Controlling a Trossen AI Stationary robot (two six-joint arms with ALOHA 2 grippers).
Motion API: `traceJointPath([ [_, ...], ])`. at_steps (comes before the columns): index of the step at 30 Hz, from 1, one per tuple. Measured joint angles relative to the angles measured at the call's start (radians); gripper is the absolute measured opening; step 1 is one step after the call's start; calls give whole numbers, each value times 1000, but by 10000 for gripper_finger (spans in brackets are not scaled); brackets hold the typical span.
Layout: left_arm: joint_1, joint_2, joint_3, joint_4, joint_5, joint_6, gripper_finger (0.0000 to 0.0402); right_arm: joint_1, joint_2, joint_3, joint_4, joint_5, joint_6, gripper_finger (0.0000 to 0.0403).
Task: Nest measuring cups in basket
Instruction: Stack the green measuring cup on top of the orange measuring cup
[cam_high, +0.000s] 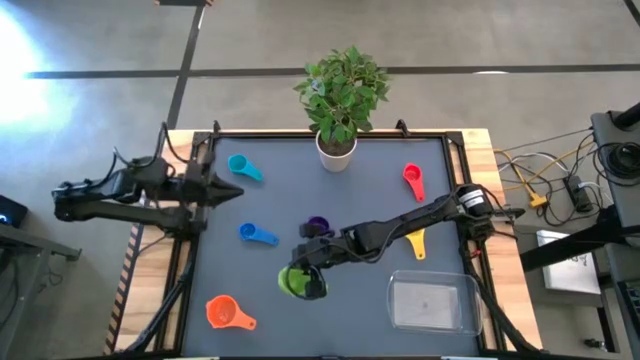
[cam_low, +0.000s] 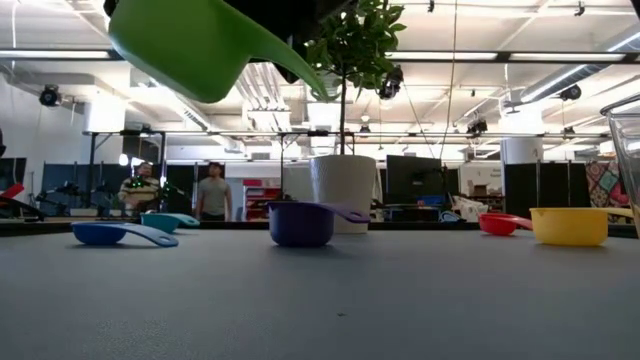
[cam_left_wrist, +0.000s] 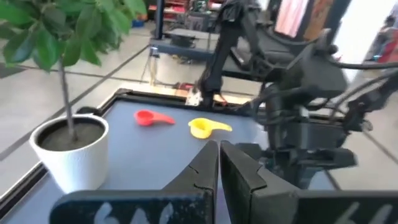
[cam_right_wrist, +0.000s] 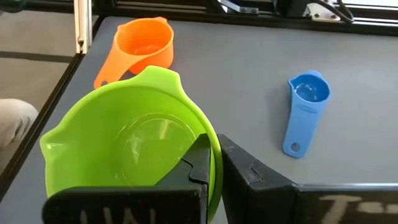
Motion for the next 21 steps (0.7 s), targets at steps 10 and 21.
traceJointPath([
  [10,-34,-5,0,-3,-92,3,0,-4,-29,-12,4,73,-9,9],
  [21,-293,-69,-19,-36,-337,-80,0,-34,-49,-69,99,134,-11,9],
])
